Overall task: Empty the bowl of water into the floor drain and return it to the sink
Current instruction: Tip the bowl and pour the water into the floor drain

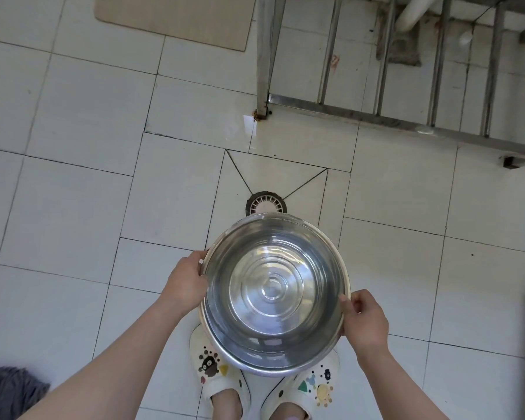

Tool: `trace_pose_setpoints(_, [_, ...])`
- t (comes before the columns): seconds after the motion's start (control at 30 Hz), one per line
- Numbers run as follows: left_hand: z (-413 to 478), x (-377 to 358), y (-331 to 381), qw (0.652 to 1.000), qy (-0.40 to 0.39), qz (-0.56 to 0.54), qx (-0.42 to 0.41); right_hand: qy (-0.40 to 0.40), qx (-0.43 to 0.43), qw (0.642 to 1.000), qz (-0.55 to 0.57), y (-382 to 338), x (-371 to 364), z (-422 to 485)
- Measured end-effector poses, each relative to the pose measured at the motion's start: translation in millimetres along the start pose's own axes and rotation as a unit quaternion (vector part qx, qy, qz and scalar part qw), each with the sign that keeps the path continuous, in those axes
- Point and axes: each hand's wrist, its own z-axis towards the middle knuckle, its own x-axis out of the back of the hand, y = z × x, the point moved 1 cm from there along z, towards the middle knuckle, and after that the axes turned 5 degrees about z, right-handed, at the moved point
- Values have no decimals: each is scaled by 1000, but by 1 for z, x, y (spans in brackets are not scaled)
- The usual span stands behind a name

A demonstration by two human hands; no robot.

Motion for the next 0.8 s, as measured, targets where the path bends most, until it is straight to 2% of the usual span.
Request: trace_pose_setpoints(0.8, [-1, -1, 3, 1000, -2, -11, -6, -4, -1, 1000, -5, -3, 3, -2])
